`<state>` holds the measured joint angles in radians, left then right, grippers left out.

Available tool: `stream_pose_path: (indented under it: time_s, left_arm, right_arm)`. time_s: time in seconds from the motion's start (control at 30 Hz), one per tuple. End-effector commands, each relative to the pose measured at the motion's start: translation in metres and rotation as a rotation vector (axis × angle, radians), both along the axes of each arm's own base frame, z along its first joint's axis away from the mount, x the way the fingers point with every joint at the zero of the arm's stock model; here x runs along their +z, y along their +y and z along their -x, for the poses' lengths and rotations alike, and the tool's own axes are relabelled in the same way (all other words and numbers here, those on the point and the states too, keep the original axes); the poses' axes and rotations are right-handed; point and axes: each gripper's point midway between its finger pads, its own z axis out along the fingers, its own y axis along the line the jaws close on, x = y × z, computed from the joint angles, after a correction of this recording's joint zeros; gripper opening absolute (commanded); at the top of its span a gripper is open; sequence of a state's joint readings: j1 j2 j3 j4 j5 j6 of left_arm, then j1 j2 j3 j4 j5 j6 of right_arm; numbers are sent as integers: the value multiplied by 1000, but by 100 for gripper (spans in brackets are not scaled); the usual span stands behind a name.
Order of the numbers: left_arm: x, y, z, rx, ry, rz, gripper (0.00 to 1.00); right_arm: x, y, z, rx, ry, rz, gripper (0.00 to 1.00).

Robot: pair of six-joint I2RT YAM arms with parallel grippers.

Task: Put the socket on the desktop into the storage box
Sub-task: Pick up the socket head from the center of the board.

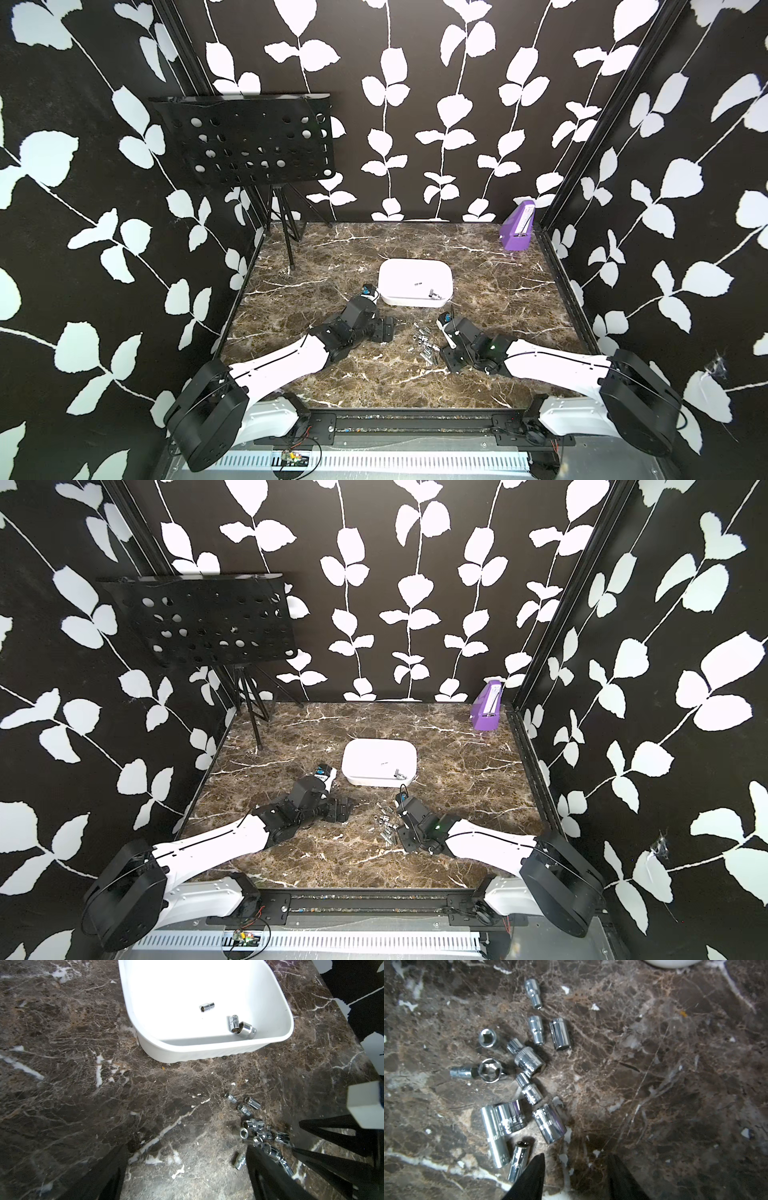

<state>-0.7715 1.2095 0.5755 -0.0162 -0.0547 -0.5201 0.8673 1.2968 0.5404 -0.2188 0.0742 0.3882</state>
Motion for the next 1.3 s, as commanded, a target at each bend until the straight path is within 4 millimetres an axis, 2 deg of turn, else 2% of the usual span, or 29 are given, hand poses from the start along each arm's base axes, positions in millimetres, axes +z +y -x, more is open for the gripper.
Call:
stream_pose_path:
  time_s: [0.0,0.77,1.17,1.27]
  left_arm:
    - [10,-7,-3,-9,-7,30,89]
    - [14,-12,0,-23,6,56,90]
    - [7,-23,3,-62,48,56,90]
    - [6,-24,4,-66,51,53,90]
  right_arm:
    - [8,12,-9,16,-27,-5,51]
    - [-8,17,-12,18,16,51,49]
    - [-21,13,-14,-2,47,112,41]
    - [-21,10,-16,-14,39,126,37]
